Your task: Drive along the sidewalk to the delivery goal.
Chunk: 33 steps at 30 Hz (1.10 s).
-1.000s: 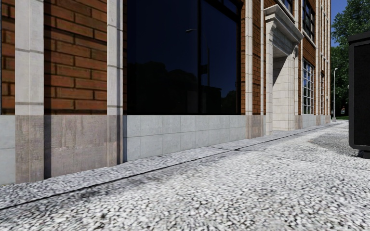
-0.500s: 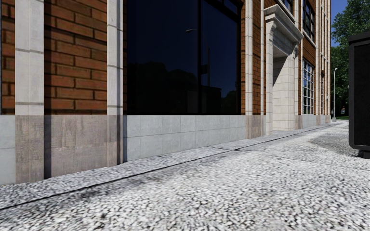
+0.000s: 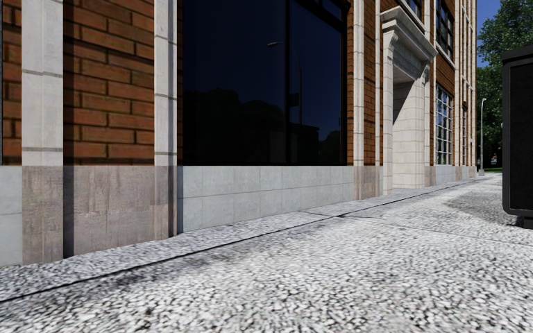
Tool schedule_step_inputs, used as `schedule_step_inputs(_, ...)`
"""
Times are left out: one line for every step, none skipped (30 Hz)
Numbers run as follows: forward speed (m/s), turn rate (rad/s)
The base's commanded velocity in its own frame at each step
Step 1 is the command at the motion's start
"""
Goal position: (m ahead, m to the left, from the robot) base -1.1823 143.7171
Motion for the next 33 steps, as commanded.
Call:
schedule_step_inputs(0.0, 0.21)
schedule_step_inputs(0.0, 0.22)
schedule_step_inputs(0.02, 0.24)
schedule_step_inputs(0.02, 0.24)
schedule_step_inputs(0.18, 0.31)
schedule_step_inputs(0.28, 0.35)
schedule_step_inputs(0.32, 0.38)
schedule_step_inputs(0.32, 0.38)
schedule_step_inputs(0.34, 0.43)
schedule_step_inputs(0.36, 0.48)
schedule_step_inputs(0.39, 0.49)
schedule_step_inputs(0.39, 0.49)
schedule_step_inputs(0.44, 0.5)
schedule_step_inputs(0.47, 0.5)
schedule_step_inputs(0.48, 0.5)
schedule_step_inputs(0.5, 0.5)
schedule_step_inputs(0.5, 0.5)
schedule_step_inputs(0.53, 0.51)
schedule_step_inputs(0.59, 0.51)
schedule_step_inputs(0.62, 0.52)
schedule_step_inputs(0.63, 0.56)
schedule_step_inputs(0.63, 0.56)
schedule_step_inputs(0.64, 0.58)
schedule_step_inputs(0.64, 0.6)
schedule_step_inputs(0.64, 0.61)
schedule_step_inputs(0.64, 0.61)
schedule_step_inputs(0.64, 0.62)
schedule_step_inputs(0.64, 0.63)
schedule_step_inputs(0.64, 0.66)
schedule_step_inputs(0.64, 0.66)
schedule_step_inputs(0.64, 0.67)
schedule_step_inputs(0.64, 0.68)
schedule_step_inputs(0.65, 0.68)
